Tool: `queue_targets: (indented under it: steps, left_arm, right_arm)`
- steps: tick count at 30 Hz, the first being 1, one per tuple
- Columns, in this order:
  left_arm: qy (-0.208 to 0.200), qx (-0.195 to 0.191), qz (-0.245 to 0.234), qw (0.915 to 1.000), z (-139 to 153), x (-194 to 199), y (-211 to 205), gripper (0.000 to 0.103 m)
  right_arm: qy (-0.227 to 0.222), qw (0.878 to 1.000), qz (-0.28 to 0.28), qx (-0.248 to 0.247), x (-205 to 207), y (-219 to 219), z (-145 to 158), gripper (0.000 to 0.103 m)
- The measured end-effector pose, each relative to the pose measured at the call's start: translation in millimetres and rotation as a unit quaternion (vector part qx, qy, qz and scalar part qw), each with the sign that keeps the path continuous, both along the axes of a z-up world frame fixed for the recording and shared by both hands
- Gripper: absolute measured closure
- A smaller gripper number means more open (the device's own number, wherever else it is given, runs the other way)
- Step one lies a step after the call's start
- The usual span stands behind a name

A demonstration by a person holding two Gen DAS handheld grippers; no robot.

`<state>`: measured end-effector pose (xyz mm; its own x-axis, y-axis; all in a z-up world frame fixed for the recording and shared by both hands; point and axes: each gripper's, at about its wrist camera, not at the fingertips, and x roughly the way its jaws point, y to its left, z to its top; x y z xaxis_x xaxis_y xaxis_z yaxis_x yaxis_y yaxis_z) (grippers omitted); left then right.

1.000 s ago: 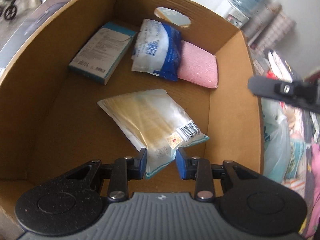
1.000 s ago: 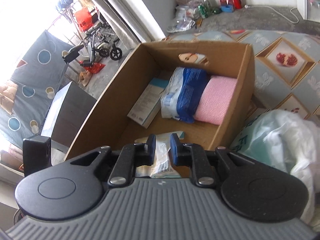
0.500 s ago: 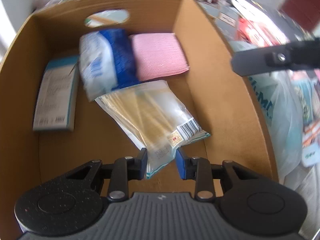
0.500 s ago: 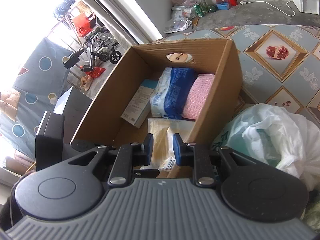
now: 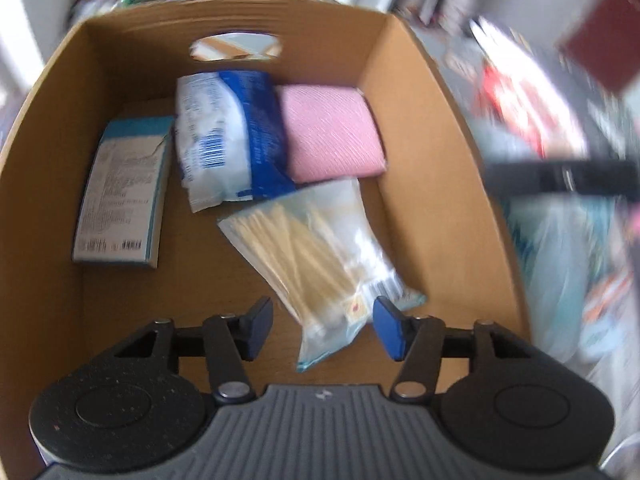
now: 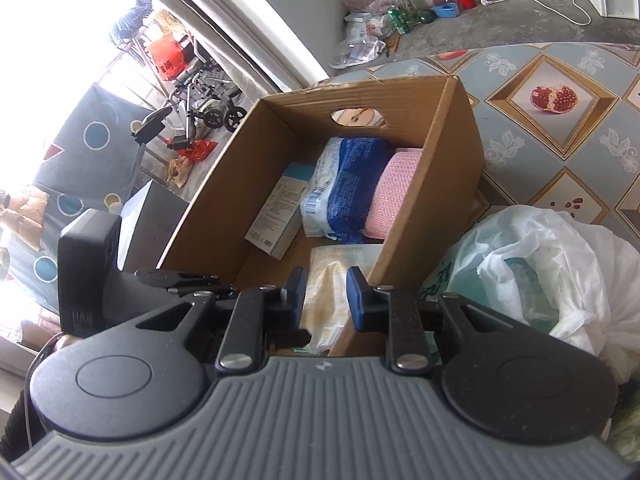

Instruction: Organize soft objects

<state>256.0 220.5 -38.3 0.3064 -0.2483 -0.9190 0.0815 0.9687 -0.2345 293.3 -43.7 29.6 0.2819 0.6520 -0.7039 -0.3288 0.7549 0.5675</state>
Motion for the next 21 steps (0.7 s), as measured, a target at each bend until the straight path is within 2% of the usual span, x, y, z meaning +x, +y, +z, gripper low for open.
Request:
queue_targets:
  steps: [3, 5, 8, 10, 21]
  left_arm:
    - [0.013, 0.007, 0.061, 0.998, -7.1, 10.1, 6.1, 0.046]
    - [0.034, 0.01, 0.092, 0.9951, -19.0, 22.2, 7.7, 0.052]
    - [0.058, -0.021, 0.111, 0.992, -34.4, 33.1, 9.5, 0.054]
    - [0.052, -0.041, 0.117, 0.9909, -34.8, 37.4, 8.9, 0.055]
    - [0.004, -0.023, 0.092, 0.9955, -24.7, 39.8, -14.8, 0.052]
  right_arm:
    - [-0.003, 1.0, 0.001, 0.012, -5.2, -0.9, 4.2, 0.081]
    - [-0.004, 1.0, 0.001, 0.019, -9.8, -2.6, 7.0, 0.081]
    - [-0.008, 1.0, 0.004, 0.023, -16.7, -4.7, 11.9, 0.08]
    - [-0.01, 1.0, 0.005, 0.023, -20.3, -6.8, 14.4, 0.079]
    - [0.0, 0.999, 0.003, 0.032, -22.7, -10.4, 7.6, 0.078]
